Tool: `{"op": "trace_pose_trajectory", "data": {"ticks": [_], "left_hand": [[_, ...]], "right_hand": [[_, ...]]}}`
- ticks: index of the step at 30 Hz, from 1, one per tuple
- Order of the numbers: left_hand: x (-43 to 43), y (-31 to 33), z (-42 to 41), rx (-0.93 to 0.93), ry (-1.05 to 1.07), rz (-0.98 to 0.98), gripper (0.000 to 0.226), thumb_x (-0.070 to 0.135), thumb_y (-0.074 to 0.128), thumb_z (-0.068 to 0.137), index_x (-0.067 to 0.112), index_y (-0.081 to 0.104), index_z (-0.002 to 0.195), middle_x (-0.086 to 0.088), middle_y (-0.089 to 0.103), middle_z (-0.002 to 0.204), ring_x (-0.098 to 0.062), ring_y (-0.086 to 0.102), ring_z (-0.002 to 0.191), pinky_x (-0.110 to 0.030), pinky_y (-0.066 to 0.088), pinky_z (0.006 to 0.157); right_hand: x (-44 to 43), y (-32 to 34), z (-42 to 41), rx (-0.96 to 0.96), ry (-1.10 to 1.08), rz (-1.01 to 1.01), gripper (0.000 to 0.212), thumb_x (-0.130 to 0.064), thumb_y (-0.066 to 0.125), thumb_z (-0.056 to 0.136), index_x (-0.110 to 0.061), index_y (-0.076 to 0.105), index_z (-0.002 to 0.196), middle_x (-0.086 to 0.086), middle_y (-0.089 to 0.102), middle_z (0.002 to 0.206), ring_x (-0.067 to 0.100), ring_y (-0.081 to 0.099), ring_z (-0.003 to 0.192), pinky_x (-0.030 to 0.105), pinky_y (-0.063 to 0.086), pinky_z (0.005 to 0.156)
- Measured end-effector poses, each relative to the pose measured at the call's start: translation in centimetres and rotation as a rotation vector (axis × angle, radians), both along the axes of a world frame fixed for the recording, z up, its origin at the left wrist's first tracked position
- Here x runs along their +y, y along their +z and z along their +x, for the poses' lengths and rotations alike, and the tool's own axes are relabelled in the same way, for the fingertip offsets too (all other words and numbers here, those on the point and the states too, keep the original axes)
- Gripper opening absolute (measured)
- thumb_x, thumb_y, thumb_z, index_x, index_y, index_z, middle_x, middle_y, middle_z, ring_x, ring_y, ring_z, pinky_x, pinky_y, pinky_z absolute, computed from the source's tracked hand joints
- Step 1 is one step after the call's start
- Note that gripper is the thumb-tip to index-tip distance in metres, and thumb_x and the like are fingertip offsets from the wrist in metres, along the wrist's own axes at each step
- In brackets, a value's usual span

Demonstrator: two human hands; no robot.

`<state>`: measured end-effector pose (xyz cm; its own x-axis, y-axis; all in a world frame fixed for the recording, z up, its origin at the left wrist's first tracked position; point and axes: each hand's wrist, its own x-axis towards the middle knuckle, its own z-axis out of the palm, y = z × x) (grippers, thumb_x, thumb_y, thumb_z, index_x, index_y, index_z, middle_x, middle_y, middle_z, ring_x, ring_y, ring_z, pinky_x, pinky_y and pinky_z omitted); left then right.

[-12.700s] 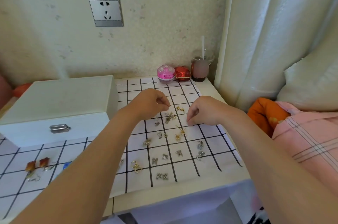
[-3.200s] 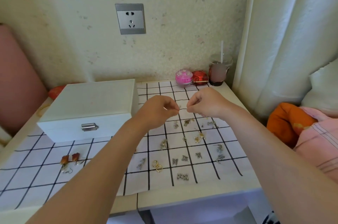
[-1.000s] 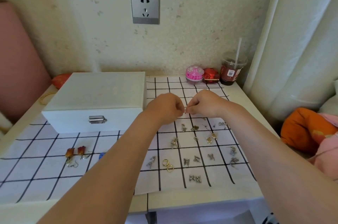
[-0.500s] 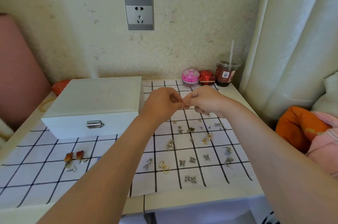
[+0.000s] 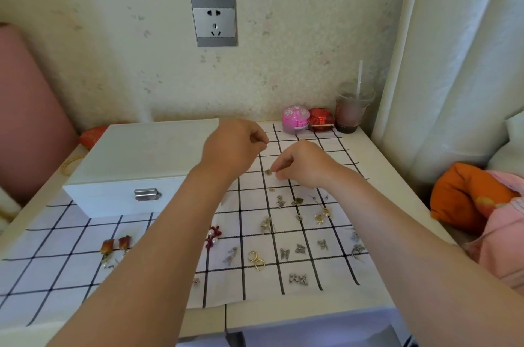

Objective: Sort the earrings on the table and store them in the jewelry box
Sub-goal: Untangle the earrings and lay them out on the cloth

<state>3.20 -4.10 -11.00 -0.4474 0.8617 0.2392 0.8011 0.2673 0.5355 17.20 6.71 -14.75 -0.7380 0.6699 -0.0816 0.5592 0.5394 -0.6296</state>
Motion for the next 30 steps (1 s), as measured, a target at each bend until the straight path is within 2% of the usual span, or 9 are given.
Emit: {"op": "trace_pose_trajectory", "data": {"ticks": [4, 8, 11, 13, 17, 19, 22, 25, 30], "left_hand": [[-0.1, 0.3, -0.2, 0.027, -0.047, -0.022, 0.007, 0.028, 0.07, 0.087, 0.034, 0.073, 0.089, 0.016, 0.071, 0.091, -0.004, 0.062, 0.082, -0.025, 0.05, 0.075], [-0.1, 0.6, -0.5, 0.055, -0.064, -0.041, 0.009, 0.028, 0.07, 0.086, 0.033, 0.072, 0.094, 0.015, 0.069, 0.092, -0.007, 0.062, 0.086, -0.026, 0.048, 0.074], [-0.1, 0.6, -0.7, 0.074, -0.064, -0.031, 0.006, 0.029, 0.072, 0.085, 0.033, 0.07, 0.09, 0.014, 0.069, 0.09, -0.008, 0.062, 0.085, -0.027, 0.047, 0.073], [-0.2, 0.5, -0.8, 0.07, -0.068, -0.032, 0.005, 0.029, 0.073, 0.085, 0.033, 0.069, 0.084, 0.013, 0.069, 0.086, -0.008, 0.063, 0.082, -0.027, 0.048, 0.071], [-0.2, 0.2, -0.9, 0.076, -0.059, -0.039, 0.003, 0.028, 0.072, 0.085, 0.031, 0.071, 0.083, 0.013, 0.07, 0.085, -0.008, 0.062, 0.079, -0.025, 0.045, 0.068], [-0.1, 0.1, -0.7, 0.089, -0.074, -0.038, 0.002, 0.028, 0.071, 0.085, 0.03, 0.071, 0.085, 0.012, 0.07, 0.087, -0.008, 0.062, 0.08, -0.026, 0.047, 0.069], [0.3, -0.4, 0.3, 0.157, -0.112, -0.111, 0.003, 0.03, 0.068, 0.087, 0.031, 0.068, 0.085, 0.012, 0.069, 0.09, -0.009, 0.061, 0.085, -0.027, 0.047, 0.07], [1.0, -1.3, 1.2, 0.172, -0.143, -0.215, 0.005, 0.028, 0.068, 0.087, 0.032, 0.068, 0.084, 0.012, 0.069, 0.09, -0.011, 0.063, 0.088, -0.029, 0.052, 0.075], [1.7, -2.8, 1.4, 0.155, -0.154, -0.336, 0.006, 0.027, 0.069, 0.086, 0.033, 0.069, 0.084, 0.011, 0.07, 0.092, -0.01, 0.064, 0.089, -0.031, 0.054, 0.079]], "right_hand": [[0.0, 0.6, -0.2, -0.021, 0.106, -0.053, 0.025, -0.007, 0.078, 0.082, -0.024, 0.077, 0.101, -0.01, 0.074, 0.09, -0.014, 0.06, 0.06, 0.002, 0.039, 0.049], [0.5, 1.3, -0.8, 0.037, 0.059, 0.044, 0.018, -0.019, 0.075, 0.087, -0.025, 0.076, 0.105, -0.012, 0.072, 0.097, -0.003, 0.063, 0.086, 0.011, 0.042, 0.071], [0.1, 0.7, -1.7, -0.041, 0.037, 0.128, 0.015, -0.026, 0.072, 0.089, -0.028, 0.077, 0.103, -0.01, 0.072, 0.103, 0.008, 0.064, 0.097, 0.026, 0.05, 0.086], [-0.3, 0.4, -2.3, -0.125, 0.035, 0.173, 0.012, -0.027, 0.072, 0.088, -0.029, 0.078, 0.099, -0.011, 0.073, 0.099, 0.01, 0.066, 0.094, 0.035, 0.054, 0.088], [-0.7, 0.2, -2.8, -0.154, 0.02, 0.243, 0.01, -0.024, 0.069, 0.087, -0.028, 0.078, 0.087, -0.011, 0.073, 0.086, 0.012, 0.067, 0.084, 0.038, 0.058, 0.081], [-0.4, 0.5, -2.5, -0.1, 0.001, 0.249, 0.009, -0.026, 0.07, 0.088, -0.025, 0.078, 0.086, -0.011, 0.072, 0.083, 0.013, 0.067, 0.083, 0.037, 0.057, 0.08], [0.2, 1.6, -0.9, -0.033, -0.019, 0.237, 0.007, -0.03, 0.072, 0.088, -0.028, 0.078, 0.091, -0.019, 0.067, 0.078, 0.003, 0.061, 0.079, 0.031, 0.053, 0.078], [0.6, 2.1, 1.3, -0.062, 0.016, 0.209, 0.005, -0.029, 0.075, 0.086, -0.028, 0.079, 0.089, -0.016, 0.072, 0.087, 0.001, 0.063, 0.083, 0.027, 0.053, 0.078], [0.4, 1.4, 3.7, -0.121, 0.102, 0.128, 0.006, -0.025, 0.079, 0.082, -0.03, 0.08, 0.082, -0.022, 0.07, 0.077, -0.005, 0.064, 0.077, 0.016, 0.048, 0.071]]}}
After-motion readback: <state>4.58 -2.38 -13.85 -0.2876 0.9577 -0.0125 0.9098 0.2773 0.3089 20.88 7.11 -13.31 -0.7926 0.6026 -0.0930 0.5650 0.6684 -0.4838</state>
